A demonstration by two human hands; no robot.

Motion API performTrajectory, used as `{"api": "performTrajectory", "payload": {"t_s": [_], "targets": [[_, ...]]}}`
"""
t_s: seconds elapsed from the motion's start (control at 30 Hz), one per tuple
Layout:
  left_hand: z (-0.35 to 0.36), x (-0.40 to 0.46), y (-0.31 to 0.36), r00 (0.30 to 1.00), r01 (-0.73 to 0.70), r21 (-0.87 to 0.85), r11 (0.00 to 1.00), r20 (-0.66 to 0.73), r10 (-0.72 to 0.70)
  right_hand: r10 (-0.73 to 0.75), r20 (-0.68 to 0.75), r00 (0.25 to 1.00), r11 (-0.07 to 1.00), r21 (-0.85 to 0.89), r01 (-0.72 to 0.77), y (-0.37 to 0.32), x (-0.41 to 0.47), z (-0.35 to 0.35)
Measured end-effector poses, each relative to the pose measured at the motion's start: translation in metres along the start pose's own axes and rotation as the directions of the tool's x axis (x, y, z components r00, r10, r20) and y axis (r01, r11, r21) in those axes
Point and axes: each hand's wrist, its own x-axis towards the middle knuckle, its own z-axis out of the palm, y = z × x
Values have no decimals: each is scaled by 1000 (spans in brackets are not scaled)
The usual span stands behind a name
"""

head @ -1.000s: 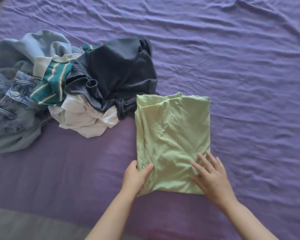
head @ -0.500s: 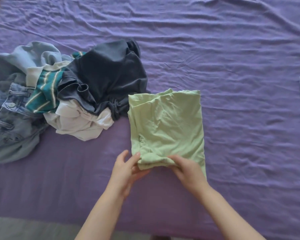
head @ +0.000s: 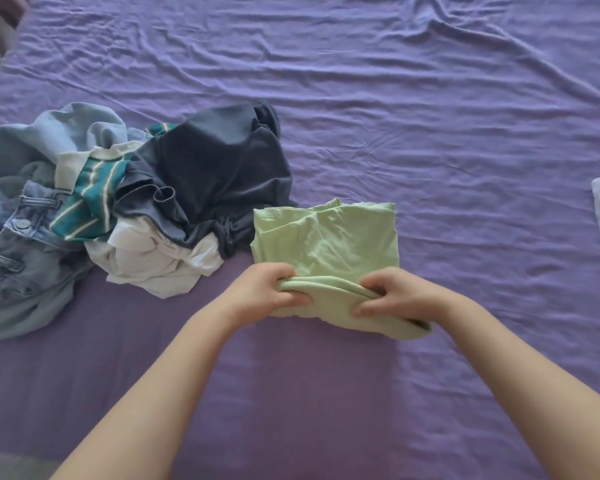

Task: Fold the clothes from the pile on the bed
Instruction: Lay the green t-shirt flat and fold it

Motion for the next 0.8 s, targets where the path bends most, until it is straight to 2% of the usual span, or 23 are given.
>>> {"api": "performTrajectory", "payload": {"t_s": [0.13, 0.27, 0.37, 0.47, 0.53, 0.63, 0.73, 0.8], "targets": [[20, -26, -24, 991, 118, -114, 986, 81, -109, 54, 78, 995, 990, 126, -63, 43, -34, 15], [57, -62, -35, 965, 226, -255, 940, 194, -179, 79, 68, 995, 963, 252, -93, 56, -73, 38], [84, -94, -35, 940, 297, -308, 904, 261, -220, 119, 64, 991, 965, 226, -130, 57, -104, 55], [102, -125, -31, 917, 340, -324, 883, 324, -234, 146, 137, 980, 975, 149, -166, 56, -128, 69], [108, -138, -32, 936, 306, -256, 917, 258, -240, 158, 113, 981, 983, 72, -166, 52, -128, 71], [106, -134, -36, 957, 283, -258, 924, 12, -290, 153, -137, 979, 988, 52, -147, 44, -100, 61], [96, -100, -34, 926, 226, -281, 933, -235, -295, 196, -374, 906, 980, 32, -198, 42, -60, 50], [94, -71, -35, 902, 226, -145, 963, -343, -263, 224, -482, 847, 972, 43, -232, 45, -40, 53]]}}
